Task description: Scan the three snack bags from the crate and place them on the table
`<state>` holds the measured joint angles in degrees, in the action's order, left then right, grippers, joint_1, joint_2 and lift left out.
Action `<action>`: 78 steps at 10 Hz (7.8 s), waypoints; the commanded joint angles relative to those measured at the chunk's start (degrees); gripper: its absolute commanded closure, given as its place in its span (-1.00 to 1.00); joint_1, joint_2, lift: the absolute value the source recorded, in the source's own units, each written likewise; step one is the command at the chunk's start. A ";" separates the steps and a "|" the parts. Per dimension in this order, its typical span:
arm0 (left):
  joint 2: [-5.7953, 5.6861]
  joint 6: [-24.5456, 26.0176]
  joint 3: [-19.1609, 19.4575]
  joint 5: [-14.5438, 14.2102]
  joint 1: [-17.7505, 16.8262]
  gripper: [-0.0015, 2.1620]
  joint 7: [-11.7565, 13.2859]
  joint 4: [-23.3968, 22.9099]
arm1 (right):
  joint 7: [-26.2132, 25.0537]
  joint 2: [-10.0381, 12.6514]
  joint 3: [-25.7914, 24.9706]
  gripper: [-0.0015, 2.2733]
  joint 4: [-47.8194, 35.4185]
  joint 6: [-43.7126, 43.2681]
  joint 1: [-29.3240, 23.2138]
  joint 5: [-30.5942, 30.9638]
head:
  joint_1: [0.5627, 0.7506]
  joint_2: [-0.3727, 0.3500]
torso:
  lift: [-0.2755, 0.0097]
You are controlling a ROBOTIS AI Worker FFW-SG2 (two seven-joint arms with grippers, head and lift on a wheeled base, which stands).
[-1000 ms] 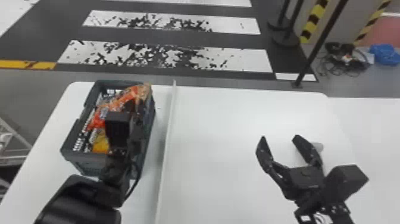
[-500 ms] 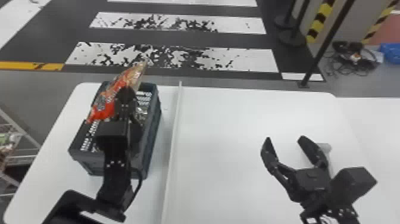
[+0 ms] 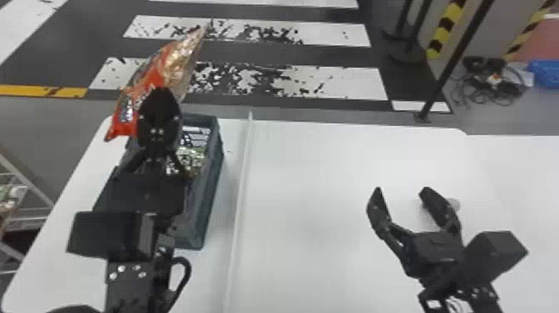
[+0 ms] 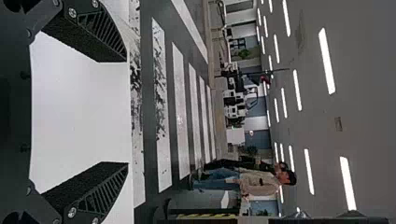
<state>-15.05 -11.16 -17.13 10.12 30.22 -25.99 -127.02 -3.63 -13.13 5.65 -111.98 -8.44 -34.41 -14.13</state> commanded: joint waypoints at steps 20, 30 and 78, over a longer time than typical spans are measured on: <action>14.35 42.76 12.47 -53.10 -18.27 0.93 53.94 37.19 | -4.80 0.21 -1.79 -0.88 -0.26 -1.62 -0.84 0.51 | 0.41 -0.88 | 0.67; 10.22 15.69 -6.86 -18.12 -14.84 -0.93 25.02 28.41 | -3.49 -0.49 -1.35 -0.88 2.56 -1.09 1.10 0.42 | 0.41 -0.88 | 0.67; 7.50 -14.37 17.22 -31.21 8.18 -0.93 30.21 18.56 | 0.38 4.17 7.27 0.93 26.99 21.58 24.39 -6.26 | 0.41 0.48 | 0.67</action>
<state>-7.55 -25.52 0.09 -21.09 38.43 4.16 -108.47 -3.31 -8.92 13.74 -83.69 12.81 -9.49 -20.26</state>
